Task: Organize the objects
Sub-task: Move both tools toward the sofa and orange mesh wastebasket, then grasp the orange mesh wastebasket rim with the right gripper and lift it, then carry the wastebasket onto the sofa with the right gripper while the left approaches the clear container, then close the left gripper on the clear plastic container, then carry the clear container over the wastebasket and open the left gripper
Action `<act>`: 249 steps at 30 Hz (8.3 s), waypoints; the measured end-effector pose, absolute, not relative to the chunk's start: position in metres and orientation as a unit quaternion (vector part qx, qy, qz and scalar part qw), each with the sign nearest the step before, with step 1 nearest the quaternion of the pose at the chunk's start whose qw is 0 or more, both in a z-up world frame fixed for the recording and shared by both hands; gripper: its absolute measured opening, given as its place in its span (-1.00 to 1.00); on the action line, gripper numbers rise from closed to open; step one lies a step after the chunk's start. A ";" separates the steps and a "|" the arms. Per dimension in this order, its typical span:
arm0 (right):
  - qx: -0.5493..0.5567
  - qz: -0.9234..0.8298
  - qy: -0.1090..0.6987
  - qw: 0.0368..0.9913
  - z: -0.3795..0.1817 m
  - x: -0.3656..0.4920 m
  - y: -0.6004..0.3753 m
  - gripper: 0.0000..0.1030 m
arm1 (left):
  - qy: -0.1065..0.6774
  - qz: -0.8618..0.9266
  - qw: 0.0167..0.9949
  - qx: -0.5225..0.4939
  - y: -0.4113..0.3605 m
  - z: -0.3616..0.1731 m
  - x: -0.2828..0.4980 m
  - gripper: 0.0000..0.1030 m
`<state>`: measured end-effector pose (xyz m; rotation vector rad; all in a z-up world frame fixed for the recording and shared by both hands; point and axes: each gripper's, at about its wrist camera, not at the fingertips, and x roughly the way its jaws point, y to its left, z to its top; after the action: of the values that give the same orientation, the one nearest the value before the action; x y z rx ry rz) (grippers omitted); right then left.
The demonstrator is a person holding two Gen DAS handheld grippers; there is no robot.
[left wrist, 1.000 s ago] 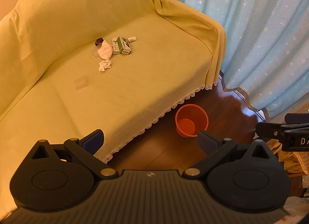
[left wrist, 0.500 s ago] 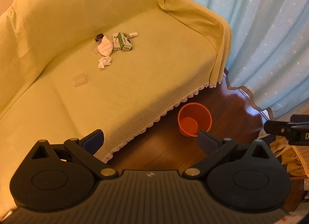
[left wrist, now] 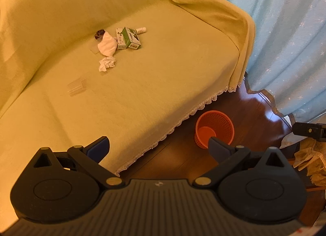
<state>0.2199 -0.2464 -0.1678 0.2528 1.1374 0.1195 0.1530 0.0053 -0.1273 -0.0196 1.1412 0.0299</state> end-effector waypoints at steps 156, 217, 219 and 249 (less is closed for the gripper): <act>0.087 0.012 0.530 0.844 -0.250 0.460 -0.117 -0.75 | 0.569 0.146 0.809 -0.016 0.308 -0.365 0.374 0.75; 0.047 0.029 0.524 0.850 -0.250 0.454 -0.101 -0.75 | 0.525 0.034 0.850 0.020 0.260 -0.303 0.412 0.31; 0.046 0.029 0.524 0.850 -0.249 0.455 -0.100 -0.75 | 0.521 0.019 0.853 0.018 0.245 -0.286 0.413 0.31; 0.055 0.047 0.520 0.851 -0.243 0.463 -0.101 -0.75 | 0.515 -0.144 0.843 0.051 0.087 -0.211 0.428 0.31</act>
<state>0.4628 -0.1006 -0.2432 0.1151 1.0953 0.0982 0.4278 0.0873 -0.2107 0.1083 1.0885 -0.3032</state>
